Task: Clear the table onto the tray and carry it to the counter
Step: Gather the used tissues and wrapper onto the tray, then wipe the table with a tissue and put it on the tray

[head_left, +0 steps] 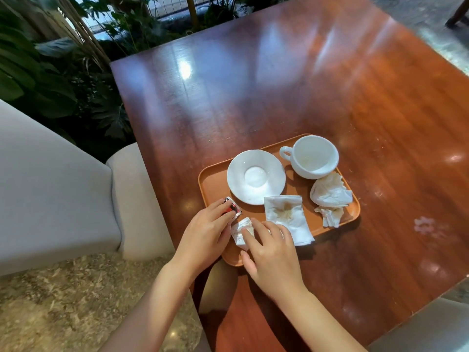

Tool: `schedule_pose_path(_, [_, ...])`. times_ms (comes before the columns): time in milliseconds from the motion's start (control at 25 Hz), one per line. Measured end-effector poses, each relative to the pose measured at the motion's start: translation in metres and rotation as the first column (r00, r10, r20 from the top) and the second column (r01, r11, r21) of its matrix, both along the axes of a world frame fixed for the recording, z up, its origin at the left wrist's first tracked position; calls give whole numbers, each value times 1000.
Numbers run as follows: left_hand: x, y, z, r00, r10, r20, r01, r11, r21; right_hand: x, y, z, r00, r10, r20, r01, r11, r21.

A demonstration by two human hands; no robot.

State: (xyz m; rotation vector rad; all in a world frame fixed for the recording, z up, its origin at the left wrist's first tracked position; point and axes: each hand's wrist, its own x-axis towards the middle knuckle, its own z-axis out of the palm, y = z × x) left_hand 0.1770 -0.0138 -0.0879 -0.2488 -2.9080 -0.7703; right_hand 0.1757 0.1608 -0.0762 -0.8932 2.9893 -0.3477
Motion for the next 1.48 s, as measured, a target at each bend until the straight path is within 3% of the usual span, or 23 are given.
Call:
schedule_pose_path(320, [23,15,-1,990,114,77,-111,993,-42,9,10,-1,1000,11,14,-11,999,-33])
schedule_pose_path(520, [45,45,20,972,234,29,-235,972,18,-14,42,4,989,-144,-25,136,971,-199])
schedule_pose_path(680, [71,89,23,993,118,0,-118,993,22,-36,65,2,994,-98,-52,86,978,-188])
schedule_pose_path(800, [84,118,9,998,-18,58,21,998,-52,-47,64,-3,999,50,-8,-50,987,-152])
schedule_pose_path(920, [98,144,-8,984,-122,127,137,983,-119,-53,63,-11,995,93,23,-89,988,-127])
schedule_pose_path(1120, [100,175,-15,976,-79,204,122,971,-208,-61,67,-25,990,142,7,-135,953,-271])
schedule_pose_path(1280, [93,185,-16,974,-29,225,88,963,-256,-64,69,-25,983,168,69,-140,944,-299])
schedule_pose_path(1360, [93,189,-17,973,-2,233,61,966,-250,-63,74,-19,983,149,107,-105,937,-333])
schedule_pose_path(1480, [88,195,-19,975,17,222,39,968,-246,-55,94,0,996,27,87,21,861,-509])
